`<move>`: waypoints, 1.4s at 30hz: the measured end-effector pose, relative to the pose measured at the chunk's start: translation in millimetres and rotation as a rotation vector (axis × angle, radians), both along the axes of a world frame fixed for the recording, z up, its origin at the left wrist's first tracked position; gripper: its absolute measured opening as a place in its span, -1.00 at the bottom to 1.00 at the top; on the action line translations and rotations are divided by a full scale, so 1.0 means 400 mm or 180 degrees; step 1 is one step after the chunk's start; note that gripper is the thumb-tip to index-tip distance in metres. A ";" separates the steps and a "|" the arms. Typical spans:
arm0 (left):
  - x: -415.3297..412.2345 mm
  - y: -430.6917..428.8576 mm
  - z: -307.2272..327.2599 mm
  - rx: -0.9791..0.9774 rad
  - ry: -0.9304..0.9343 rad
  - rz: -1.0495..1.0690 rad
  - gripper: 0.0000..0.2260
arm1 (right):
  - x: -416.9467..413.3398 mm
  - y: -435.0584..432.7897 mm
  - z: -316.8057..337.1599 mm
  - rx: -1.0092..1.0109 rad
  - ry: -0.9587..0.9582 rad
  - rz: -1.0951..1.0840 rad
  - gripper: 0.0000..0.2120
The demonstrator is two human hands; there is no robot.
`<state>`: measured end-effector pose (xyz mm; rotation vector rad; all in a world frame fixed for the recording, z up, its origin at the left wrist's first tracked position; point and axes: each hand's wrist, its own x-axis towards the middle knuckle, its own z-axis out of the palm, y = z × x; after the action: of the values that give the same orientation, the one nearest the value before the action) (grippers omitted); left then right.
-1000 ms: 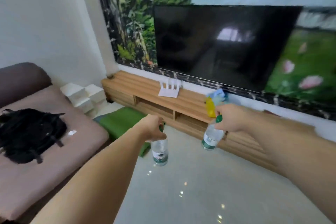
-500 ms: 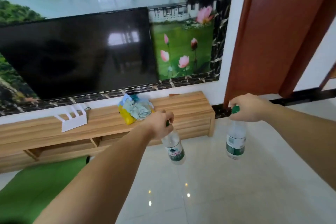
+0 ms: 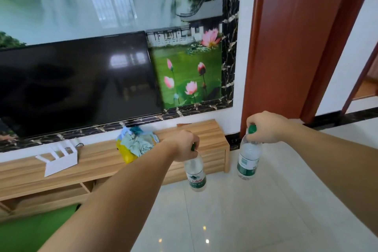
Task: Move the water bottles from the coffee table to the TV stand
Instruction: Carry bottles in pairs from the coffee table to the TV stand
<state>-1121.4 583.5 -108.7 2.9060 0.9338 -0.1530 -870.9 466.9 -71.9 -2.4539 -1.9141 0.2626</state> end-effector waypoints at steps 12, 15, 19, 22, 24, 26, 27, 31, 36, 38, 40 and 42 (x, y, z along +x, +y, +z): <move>0.134 0.455 -0.168 -0.0526 0.0493 0.0293 -0.90 | 0.064 0.475 -0.147 -0.0625 0.0105 0.0330 -0.79; 0.156 0.582 -0.188 -0.0571 0.0559 0.0338 -0.87 | 0.095 0.604 -0.165 -0.0785 0.0200 0.0304 -0.79; 0.194 0.722 -0.190 -0.0382 0.0618 0.0396 -0.87 | 0.141 0.744 -0.201 -0.0860 0.0237 0.0354 -0.77; 0.240 0.822 -0.184 -0.0403 0.0486 0.0444 -0.86 | 0.186 0.844 -0.206 -0.0867 0.0304 0.0366 -0.77; 0.276 0.882 -0.181 -0.0472 0.0379 0.0513 -0.85 | 0.220 0.911 -0.207 -0.0880 0.0277 0.0388 -0.77; 0.315 0.936 -0.188 -0.0502 0.0351 0.0564 -0.84 | 0.260 0.978 -0.218 -0.0914 0.0298 0.0433 -0.74; 0.335 0.963 -0.193 -0.0526 0.0373 0.0585 -0.83 | 0.282 1.012 -0.227 -0.0920 0.0344 0.0457 -0.73; 0.419 1.081 -0.213 -0.0695 0.0569 0.0654 -0.83 | 0.381 1.154 -0.268 -0.0968 0.0509 0.0561 -0.62; 0.550 1.230 -0.239 -0.0737 0.0591 0.0874 -0.86 | 0.525 1.347 -0.307 -0.0839 0.0531 0.0583 -0.62; 0.594 1.279 -0.267 -0.0722 0.0587 0.0983 -0.84 | 0.576 1.410 -0.328 -0.0848 0.0382 0.0671 -0.69; 0.625 1.317 -0.306 -0.0756 0.0566 0.1135 -0.84 | 0.616 1.463 -0.357 -0.0934 0.0204 0.0724 -0.73; 0.648 1.352 -0.345 -0.0830 0.0599 0.1186 -0.83 | 0.645 1.505 -0.392 -0.1032 0.0110 0.0645 -0.76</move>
<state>-862.0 1124.4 -246.6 2.4630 1.3508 -0.4858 -612.9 1068.9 -228.7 -2.4097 -2.2649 0.6648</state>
